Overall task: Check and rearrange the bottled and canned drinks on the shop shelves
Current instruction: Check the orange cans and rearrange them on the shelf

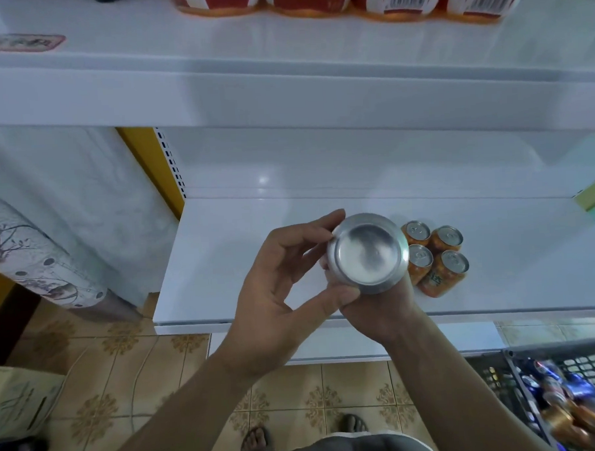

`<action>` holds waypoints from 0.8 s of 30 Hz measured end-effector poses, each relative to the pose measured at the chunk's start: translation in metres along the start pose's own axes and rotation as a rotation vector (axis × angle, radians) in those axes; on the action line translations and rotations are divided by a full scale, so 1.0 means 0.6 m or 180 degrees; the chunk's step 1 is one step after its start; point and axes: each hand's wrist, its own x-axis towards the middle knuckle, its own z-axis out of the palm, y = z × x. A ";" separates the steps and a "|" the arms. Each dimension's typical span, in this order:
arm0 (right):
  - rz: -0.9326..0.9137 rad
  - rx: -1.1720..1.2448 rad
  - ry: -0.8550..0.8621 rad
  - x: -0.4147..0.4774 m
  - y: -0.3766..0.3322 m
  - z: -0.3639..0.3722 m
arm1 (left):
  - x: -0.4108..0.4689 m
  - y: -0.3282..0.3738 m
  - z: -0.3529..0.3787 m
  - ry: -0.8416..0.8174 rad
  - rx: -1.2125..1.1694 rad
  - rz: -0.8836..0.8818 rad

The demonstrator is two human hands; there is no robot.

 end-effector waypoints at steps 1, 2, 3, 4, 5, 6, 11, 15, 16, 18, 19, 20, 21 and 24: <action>-0.0023 0.0039 -0.0014 -0.001 0.005 -0.002 | -0.002 0.000 0.000 -0.0040 0.0003 0.0010; -0.0057 0.0054 0.0002 -0.005 0.009 -0.004 | -0.006 -0.001 -0.001 -0.0098 0.0015 0.0013; -0.0111 0.0029 0.0068 -0.008 0.014 -0.009 | -0.009 -0.002 -0.001 -0.0163 0.0032 0.0005; -0.0173 -0.0030 0.0151 -0.011 0.019 -0.015 | -0.011 -0.005 -0.002 -0.0217 0.0051 -0.0007; -0.0232 -0.0108 0.0245 -0.015 0.023 -0.022 | -0.012 -0.008 -0.001 -0.0263 0.0059 -0.0038; -0.0250 -0.0157 0.0358 -0.022 0.027 -0.029 | -0.013 -0.012 0.001 -0.0298 0.0060 -0.0102; -0.0279 -0.0055 0.0890 -0.097 0.032 -0.082 | -0.018 -0.026 0.057 -0.0461 0.0144 -0.0590; -0.0479 0.0165 0.1231 -0.186 0.002 -0.140 | -0.039 -0.041 0.159 -0.0751 0.0057 -0.0808; -0.0533 0.0254 0.1311 -0.212 -0.008 -0.159 | -0.044 -0.047 0.192 -0.0819 0.0046 -0.0826; -0.0687 0.0434 0.1477 -0.272 -0.032 -0.204 | -0.057 -0.057 0.269 -0.0953 -0.0010 -0.0890; -0.0777 0.0490 0.1550 -0.305 -0.045 -0.229 | -0.066 -0.062 0.312 -0.1013 -0.0063 -0.0936; -0.0849 0.0522 0.1623 -0.340 -0.058 -0.258 | -0.077 -0.069 0.359 -0.1055 -0.0120 -0.0988; -0.0904 0.0561 0.1699 -0.374 -0.071 -0.287 | -0.089 -0.074 0.405 -0.1089 -0.0175 -0.1042; -0.1107 0.0793 0.1930 -0.481 -0.101 -0.388 | -0.134 -0.093 0.543 -0.1341 -0.0272 -0.1275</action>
